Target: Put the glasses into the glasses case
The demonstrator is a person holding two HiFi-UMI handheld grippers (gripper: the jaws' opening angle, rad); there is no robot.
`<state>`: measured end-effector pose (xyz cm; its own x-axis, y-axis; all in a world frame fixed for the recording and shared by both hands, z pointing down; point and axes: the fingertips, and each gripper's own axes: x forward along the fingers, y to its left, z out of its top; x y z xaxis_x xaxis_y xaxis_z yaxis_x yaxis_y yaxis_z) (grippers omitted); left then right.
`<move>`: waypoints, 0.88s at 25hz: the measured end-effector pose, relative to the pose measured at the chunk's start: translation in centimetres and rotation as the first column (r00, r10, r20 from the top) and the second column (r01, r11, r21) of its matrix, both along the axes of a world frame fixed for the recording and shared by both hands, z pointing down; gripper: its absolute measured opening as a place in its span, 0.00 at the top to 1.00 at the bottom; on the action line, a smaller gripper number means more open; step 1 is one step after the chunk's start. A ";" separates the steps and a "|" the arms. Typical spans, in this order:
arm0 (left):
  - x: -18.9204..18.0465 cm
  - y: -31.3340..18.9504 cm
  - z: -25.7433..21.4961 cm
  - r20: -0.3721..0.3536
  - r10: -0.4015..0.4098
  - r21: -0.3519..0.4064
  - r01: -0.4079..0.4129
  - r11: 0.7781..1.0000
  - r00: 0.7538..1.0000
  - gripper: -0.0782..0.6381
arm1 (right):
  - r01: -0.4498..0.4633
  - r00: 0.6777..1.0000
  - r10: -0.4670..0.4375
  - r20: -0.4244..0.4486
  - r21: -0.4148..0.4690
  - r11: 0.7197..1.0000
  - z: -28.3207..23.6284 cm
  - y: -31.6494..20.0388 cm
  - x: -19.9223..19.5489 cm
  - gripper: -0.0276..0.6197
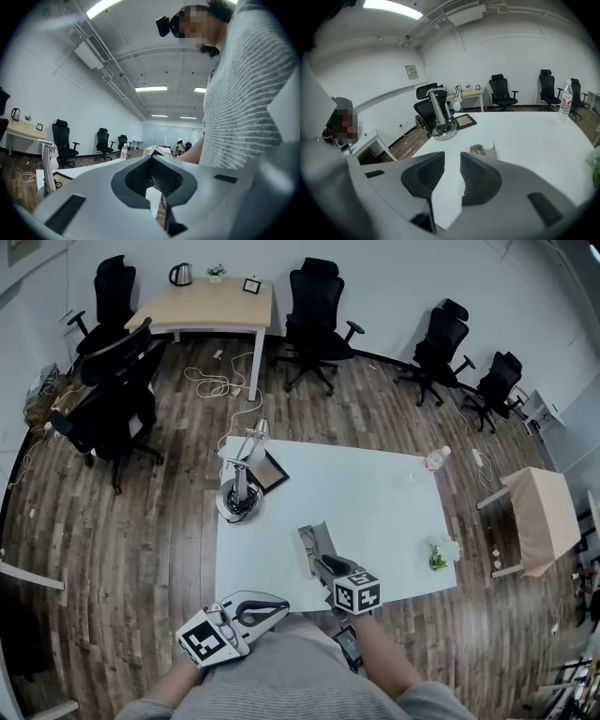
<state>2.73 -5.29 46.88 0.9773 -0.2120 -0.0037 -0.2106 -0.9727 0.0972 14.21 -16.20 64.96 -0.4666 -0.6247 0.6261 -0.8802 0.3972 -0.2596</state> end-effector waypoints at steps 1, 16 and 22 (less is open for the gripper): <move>0.0 0.0 0.0 0.002 0.002 0.001 -0.002 1.000 1.000 0.88 | 0.001 1.000 -0.001 0.011 0.009 1.000 -0.5 0.2 -0.2 0.79; 0.4 0.4 0.0 0.005 0.020 0.005 -0.020 1.000 1.000 0.88 | 0.004 0.987 -0.022 0.159 0.111 0.994 -4.9 3.2 -3.0 0.79; 0.4 0.2 -0.1 0.000 0.011 0.011 -0.011 1.000 1.000 0.88 | 0.076 0.970 -0.115 0.215 0.182 0.980 -6.2 4.2 -4.5 0.81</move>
<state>3.14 -5.13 46.77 0.9796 -0.2009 -0.0064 -0.1996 -0.9760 0.0869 9.71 -12.00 58.76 -0.6450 -0.6591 0.3866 -0.7633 0.5324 -0.3658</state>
